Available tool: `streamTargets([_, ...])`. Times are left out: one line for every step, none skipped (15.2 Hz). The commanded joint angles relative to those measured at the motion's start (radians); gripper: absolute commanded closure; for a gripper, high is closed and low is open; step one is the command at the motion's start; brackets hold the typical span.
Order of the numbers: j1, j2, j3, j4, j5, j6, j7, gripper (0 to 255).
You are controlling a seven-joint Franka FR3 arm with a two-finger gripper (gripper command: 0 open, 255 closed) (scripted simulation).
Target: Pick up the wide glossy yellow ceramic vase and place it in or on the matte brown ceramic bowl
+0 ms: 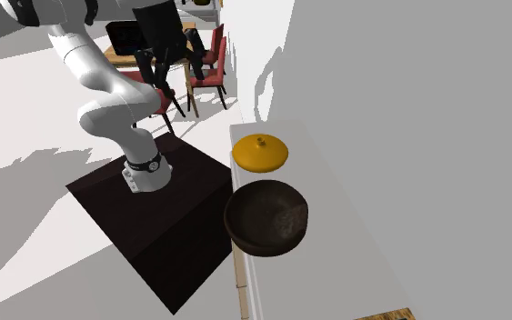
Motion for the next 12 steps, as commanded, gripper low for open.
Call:
streamTargets([0.0, 0.0, 0.0, 0.0, 0.0, 0.0, 0.0, 0])
streamTargets([0.003, 0.028, 0.017, 0.003, 0.003, 0.022, 0.012, 0])
streamTargets([0.006, 0.057, 0.033, 0.007, 0.005, 0.043, 0.024, 0])
streamTargets([0.008, 0.087, 0.049, 0.012, 0.006, 0.064, 0.036, 0])
streamTargets([0.01, 0.118, 0.065, 0.018, 0.007, 0.084, 0.048, 0])
streamTargets([0.012, 0.15, 0.081, 0.026, 0.006, 0.104, 0.061, 0])
streamTargets([0.014, 0.182, 0.097, 0.035, 0.005, 0.123, 0.074, 0])
streamTargets([0.015, 0.215, 0.113, 0.045, 0.003, 0.142, 0.087, 0])
streamTargets([0.017, 0.249, 0.128, 0.057, 0.0, 0.159, 0.1, 0])
streamTargets([0.018, 0.284, 0.143, 0.07, -0.003, 0.176, 0.114, 0])
streamTargets([0.018, 0.319, 0.158, 0.083, -0.008, 0.193, 0.128, 0])
streamTargets([0.019, 0.354, 0.173, 0.099, -0.015, 0.208, 0.142, 0])
